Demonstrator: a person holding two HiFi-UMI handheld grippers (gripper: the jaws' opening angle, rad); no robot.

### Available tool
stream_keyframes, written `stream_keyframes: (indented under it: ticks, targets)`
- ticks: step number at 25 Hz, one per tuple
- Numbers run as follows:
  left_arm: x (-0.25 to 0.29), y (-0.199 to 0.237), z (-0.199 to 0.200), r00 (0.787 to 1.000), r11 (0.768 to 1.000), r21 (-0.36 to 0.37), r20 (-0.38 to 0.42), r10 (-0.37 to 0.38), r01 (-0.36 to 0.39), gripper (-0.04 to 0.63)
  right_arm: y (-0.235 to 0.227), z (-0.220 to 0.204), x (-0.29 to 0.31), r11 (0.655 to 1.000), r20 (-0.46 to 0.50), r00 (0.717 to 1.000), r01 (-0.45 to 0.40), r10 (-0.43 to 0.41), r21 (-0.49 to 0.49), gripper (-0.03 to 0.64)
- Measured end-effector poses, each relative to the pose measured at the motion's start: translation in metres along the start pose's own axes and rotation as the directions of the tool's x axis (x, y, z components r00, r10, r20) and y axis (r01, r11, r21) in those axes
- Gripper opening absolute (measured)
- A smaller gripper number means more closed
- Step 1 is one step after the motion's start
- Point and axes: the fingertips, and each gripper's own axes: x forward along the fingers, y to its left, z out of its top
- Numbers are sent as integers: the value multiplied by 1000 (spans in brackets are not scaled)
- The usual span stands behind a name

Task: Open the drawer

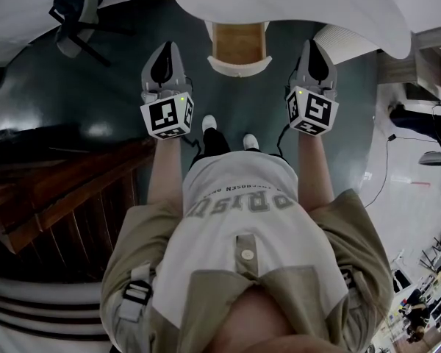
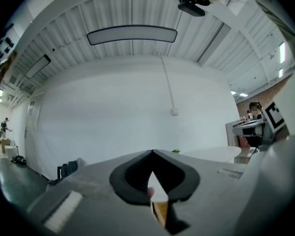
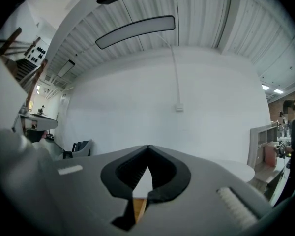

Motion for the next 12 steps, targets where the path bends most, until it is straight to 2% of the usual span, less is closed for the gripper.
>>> stream_keyframes:
  ticks: [12]
  targets:
    - [2,4,-3,1000,1000,7,-3,9,-9,8,-3,1,2,1000,0,1000,12,-12,-18,-2]
